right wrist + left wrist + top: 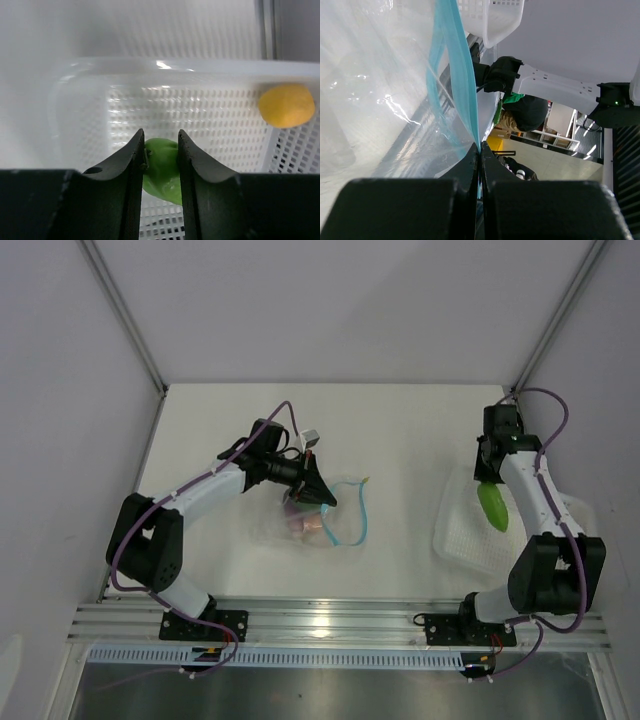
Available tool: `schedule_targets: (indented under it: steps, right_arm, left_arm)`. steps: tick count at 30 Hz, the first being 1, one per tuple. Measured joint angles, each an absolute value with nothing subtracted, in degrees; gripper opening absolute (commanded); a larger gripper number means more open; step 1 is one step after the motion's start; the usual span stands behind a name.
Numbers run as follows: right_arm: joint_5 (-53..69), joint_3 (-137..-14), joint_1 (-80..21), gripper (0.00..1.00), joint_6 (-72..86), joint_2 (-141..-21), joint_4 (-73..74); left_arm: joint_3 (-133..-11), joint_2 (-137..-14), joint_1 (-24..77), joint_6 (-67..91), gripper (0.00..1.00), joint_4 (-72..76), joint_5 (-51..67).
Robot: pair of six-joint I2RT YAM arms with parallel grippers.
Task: Place the food in the zip-top bag and seal the zipper
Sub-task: Pick up the fake vegetable from the bin, then place the fake vegetable in the zipper food storage bag.
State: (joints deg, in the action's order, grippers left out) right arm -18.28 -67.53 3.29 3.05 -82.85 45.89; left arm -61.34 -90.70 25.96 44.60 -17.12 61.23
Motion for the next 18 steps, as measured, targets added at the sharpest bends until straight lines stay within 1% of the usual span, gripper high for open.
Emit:
schedule_targets:
  steps: [6,10,18]
  right_arm:
    - [-14.17,-78.61,-7.05,0.00,6.09,-80.88,49.15]
    - [-11.16,-83.81,-13.45,0.00,7.81,-80.38,49.93]
    - [-3.14,-85.25,-24.84,0.00,13.02,-77.73,46.68]
  left_arm:
    - [-61.30,-90.70,25.96,45.45,0.01,-15.94,61.30]
    - [-61.41,-90.70,25.96,46.37,0.01,-15.25,61.69]
    - [-62.33,-90.70,26.39,50.04,0.01,-11.60,63.35]
